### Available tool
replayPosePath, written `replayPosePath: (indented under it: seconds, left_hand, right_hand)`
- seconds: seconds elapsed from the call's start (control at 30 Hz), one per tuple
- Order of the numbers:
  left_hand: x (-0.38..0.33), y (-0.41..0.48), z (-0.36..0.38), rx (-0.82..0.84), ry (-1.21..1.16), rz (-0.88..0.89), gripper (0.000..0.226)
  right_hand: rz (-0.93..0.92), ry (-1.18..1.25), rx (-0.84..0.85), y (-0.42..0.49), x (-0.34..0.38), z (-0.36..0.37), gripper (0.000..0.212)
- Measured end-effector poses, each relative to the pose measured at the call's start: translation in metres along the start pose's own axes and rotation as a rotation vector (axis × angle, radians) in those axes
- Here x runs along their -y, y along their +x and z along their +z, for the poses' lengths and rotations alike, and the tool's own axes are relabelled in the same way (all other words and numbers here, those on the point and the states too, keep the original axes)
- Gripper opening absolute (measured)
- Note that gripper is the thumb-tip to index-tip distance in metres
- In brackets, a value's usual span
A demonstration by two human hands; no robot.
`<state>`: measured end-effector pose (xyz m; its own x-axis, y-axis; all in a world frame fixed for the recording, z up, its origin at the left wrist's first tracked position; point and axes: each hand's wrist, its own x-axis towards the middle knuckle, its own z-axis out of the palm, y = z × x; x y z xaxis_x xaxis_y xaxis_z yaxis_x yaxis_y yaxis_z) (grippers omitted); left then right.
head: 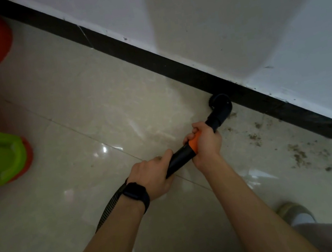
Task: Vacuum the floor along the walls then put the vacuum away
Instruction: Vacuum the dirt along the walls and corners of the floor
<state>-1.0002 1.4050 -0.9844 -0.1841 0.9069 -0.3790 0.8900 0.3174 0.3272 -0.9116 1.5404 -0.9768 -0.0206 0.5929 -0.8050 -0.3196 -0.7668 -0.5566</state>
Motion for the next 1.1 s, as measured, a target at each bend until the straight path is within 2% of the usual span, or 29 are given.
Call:
replayPosePath:
  seconds: [0.2,0.37,0.77,0.93,1.1]
  left_hand:
    - [0.023,-0.009,-0.005,-0.089,-0.072,-0.098,0.036]
    - [0.044,-0.025,-0.015,-0.100,-0.088,-0.128,0.032]
    - [0.036,-0.125,0.024,0.100,-0.011,0.012,0.035]
    - [0.025,-0.122,0.033,0.105,0.003,0.093,0.035]
    - [0.015,-0.104,0.031,0.086,0.043,0.075,0.039]
  right_hand:
    - [0.015,-0.051,0.088,-0.005,-0.012,0.030,0.019]
    - [0.038,-0.081,0.111,-0.018,-0.027,0.050,0.017]
    - [0.088,-0.047,-0.059,-0.078,-0.094,-0.041,0.017]
    - [0.059,-0.034,-0.102,-0.079,-0.089,-0.061,0.018]
    - [0.062,-0.009,-0.073,-0.070,-0.070,-0.057,0.019]
